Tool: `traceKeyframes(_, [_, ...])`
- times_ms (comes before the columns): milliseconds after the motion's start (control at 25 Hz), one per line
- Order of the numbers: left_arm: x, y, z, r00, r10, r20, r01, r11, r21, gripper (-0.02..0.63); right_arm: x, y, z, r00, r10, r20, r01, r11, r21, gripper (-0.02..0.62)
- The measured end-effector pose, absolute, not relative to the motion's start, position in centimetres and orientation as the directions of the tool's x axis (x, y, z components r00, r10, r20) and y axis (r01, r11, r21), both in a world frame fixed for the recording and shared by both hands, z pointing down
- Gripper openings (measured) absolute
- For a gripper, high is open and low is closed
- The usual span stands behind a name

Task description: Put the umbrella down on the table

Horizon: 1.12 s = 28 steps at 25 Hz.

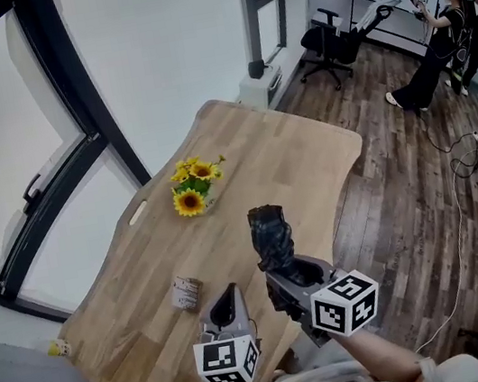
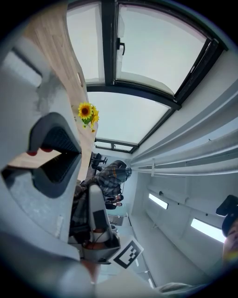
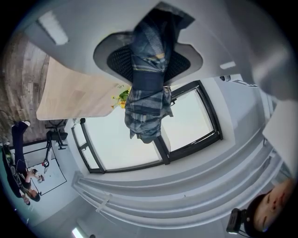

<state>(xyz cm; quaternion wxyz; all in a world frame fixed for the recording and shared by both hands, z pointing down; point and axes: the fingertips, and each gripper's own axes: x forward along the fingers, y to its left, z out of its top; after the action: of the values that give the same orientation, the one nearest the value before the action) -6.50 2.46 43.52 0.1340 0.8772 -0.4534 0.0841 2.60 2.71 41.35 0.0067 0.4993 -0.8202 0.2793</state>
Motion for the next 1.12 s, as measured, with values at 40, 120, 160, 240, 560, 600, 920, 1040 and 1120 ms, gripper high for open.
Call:
traceKeyframes(40, [-6.2,2.0,43.5,0.572,-0.774,0.272,-0.819,-0.551,0.157,0.002,2.8,2.0,41.3,-0.504,-0.814,0.29,-0.822,0.347,-0.452,0.181])
traceKeyframes(120, [-5.8,1.1,43.5,0.567,-0.776,0.277,-0.823,-0.547,0.154,0.002,3.3,0.8,41.2,-0.509,-0.81,0.29,-0.819,0.351,-0.454,0.181])
traceKeyframes(160, [-5.7,0.7,43.5,0.563,-0.777,0.28,-0.826,-0.543,0.153,0.002,3.5,0.3,41.1,-0.512,-0.809,0.29,-0.816,0.354,-0.457,0.181])
traceKeyframes(240, [-5.4,0.1,43.5,0.554,-0.782,0.286,-0.832,-0.533,0.153,0.002,3.8,-0.6,41.0,-0.52,-0.804,0.288,-0.811,0.36,-0.461,0.181])
traceKeyframes(560, [-4.6,-2.1,43.4,0.512,-0.809,0.287,-0.858,-0.491,0.147,0.002,4.6,-3.7,41.1,-0.561,-0.775,0.29,-0.789,0.394,-0.473,0.183])
traceKeyframes(600, [-4.6,-2.3,43.4,0.506,-0.814,0.286,-0.862,-0.485,0.147,0.002,4.6,-4.0,41.2,-0.566,-0.772,0.29,-0.786,0.398,-0.473,0.183])
traceKeyframes(920, [-4.9,-3.9,43.5,0.467,-0.835,0.291,-0.884,-0.444,0.145,0.002,4.6,-6.4,41.2,-0.594,-0.751,0.288,-0.77,0.426,-0.476,0.183])
traceKeyframes(1040, [-4.8,-4.5,43.6,0.46,-0.839,0.29,-0.888,-0.436,0.146,0.002,4.5,-7.2,41.3,-0.603,-0.743,0.29,-0.764,0.434,-0.477,0.183])
traceKeyframes(1120, [-4.8,-4.9,43.7,0.456,-0.841,0.292,-0.89,-0.432,0.147,0.002,4.4,-7.7,41.4,-0.609,-0.737,0.293,-0.761,0.438,-0.479,0.183])
